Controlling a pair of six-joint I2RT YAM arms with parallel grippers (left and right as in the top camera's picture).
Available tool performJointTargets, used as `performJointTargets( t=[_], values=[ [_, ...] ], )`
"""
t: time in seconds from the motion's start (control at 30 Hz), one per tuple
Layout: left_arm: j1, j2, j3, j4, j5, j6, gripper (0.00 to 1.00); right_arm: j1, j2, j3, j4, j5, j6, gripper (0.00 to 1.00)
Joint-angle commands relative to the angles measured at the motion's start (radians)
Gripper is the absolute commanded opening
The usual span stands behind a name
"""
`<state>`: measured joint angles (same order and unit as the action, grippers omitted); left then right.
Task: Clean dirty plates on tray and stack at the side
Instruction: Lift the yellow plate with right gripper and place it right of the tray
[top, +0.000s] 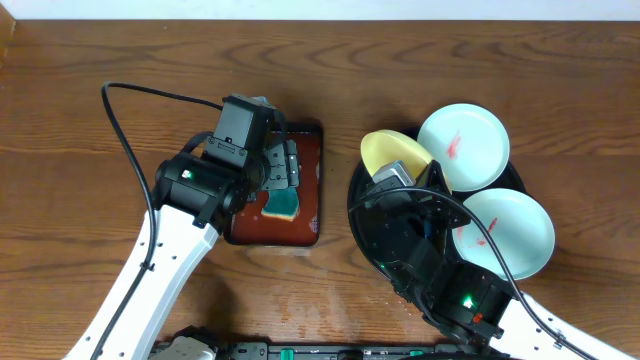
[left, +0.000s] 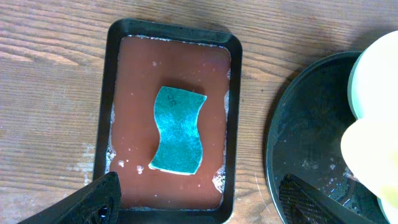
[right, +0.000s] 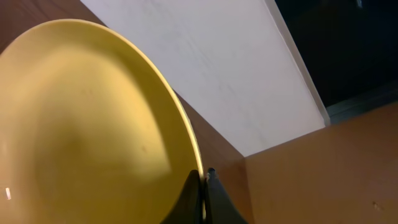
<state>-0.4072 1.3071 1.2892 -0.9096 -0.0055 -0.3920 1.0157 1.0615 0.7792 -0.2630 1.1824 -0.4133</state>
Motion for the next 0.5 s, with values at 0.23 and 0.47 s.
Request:
performJointTargets(
  t=[0.23,0.47],
  values=[
    [0.005,0.001,0.021,-0.002,-0.003,0.003,0.82,0.009,-0.010,0.019,0.006,0.033,-0.010,0.01],
    [0.005,0.001,0.021,-0.002,-0.003,0.003,0.82,-0.029,-0.010,0.019,-0.035,0.018,0.178,0.01]
  ],
)
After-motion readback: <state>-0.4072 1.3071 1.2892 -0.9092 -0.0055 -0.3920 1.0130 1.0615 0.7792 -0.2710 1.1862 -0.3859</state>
